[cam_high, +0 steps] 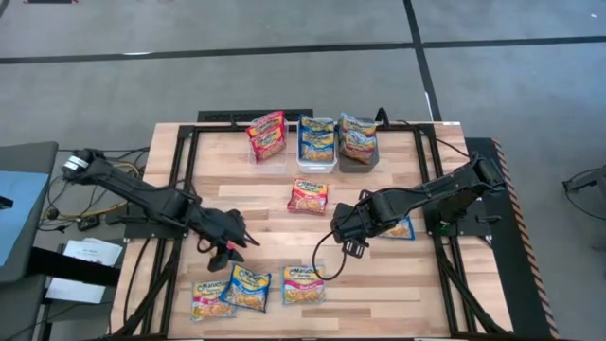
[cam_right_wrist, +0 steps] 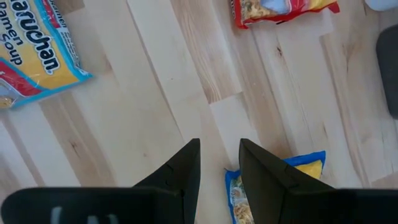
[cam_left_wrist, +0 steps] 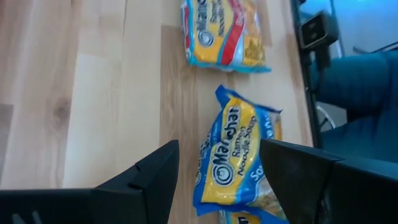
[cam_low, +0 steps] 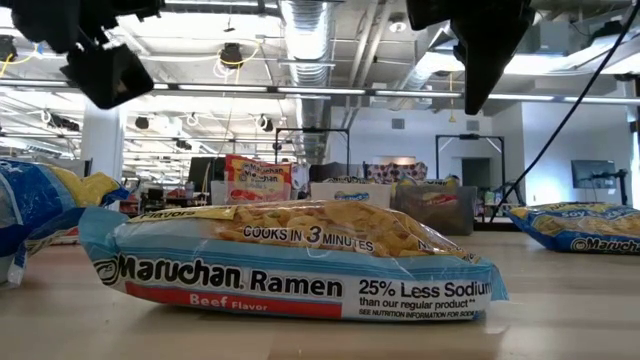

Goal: Sort Maruchan noodles
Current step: Put the blue noodle pack into the white bin

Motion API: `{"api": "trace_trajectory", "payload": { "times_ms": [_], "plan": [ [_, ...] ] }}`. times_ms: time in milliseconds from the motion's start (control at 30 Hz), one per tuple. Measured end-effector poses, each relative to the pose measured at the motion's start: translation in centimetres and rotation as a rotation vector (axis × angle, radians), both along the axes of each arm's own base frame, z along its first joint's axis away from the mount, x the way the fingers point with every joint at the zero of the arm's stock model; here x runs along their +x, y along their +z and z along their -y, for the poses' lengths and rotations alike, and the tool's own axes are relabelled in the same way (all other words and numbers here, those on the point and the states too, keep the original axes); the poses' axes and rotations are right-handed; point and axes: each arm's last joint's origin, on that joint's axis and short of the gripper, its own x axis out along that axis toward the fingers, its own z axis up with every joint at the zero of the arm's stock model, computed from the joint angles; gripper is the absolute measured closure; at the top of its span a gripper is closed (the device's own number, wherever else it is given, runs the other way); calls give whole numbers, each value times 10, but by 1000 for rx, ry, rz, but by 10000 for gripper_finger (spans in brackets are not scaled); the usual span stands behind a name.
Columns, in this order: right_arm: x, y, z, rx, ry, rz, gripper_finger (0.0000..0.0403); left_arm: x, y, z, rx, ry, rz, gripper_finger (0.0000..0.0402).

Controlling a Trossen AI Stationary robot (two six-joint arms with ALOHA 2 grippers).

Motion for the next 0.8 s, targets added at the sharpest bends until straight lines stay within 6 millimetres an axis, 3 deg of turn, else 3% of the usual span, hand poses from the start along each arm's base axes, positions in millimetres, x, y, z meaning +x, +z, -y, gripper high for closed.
{"api": "trace_trajectory", "payload": {
  "times_ms": [500,800],
  "plan": [
    [0,0,0,1,-1,4,269,30,-41,22,-31,-61,-136,191],
    [0,0,0,3,-3,5,269,35,-63,35,-32,-82,-222,191]
  ]
}}
